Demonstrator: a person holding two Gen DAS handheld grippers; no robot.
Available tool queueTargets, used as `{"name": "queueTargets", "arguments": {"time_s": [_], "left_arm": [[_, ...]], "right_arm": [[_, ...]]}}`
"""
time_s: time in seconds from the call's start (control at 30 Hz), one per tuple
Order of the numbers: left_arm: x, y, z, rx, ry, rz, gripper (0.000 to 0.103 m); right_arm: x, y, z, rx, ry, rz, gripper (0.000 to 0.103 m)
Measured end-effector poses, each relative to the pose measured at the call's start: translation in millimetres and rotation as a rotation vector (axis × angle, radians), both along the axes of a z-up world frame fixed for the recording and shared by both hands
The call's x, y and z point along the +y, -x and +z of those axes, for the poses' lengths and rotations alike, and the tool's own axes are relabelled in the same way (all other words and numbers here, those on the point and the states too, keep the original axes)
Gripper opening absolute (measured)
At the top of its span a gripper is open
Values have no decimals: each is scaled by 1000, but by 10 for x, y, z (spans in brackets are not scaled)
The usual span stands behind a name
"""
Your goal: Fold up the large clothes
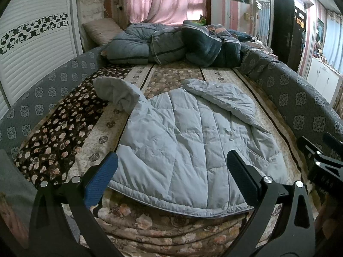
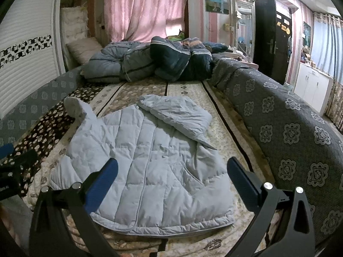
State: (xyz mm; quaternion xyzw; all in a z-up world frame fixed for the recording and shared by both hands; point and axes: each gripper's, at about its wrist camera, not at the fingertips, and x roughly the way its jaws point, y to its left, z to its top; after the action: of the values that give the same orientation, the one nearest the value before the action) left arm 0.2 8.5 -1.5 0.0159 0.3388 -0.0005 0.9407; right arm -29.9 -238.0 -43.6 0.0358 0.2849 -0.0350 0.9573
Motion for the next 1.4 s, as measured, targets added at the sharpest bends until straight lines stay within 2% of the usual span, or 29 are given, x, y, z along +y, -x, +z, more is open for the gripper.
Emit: {"name": "queueTargets", "arguments": {"time_s": [1.4], "left_arm": [[3, -5, -12, 8, -1, 1, 100]], "right_arm": [[-9, 3, -40, 4, 0, 5, 101]]}}
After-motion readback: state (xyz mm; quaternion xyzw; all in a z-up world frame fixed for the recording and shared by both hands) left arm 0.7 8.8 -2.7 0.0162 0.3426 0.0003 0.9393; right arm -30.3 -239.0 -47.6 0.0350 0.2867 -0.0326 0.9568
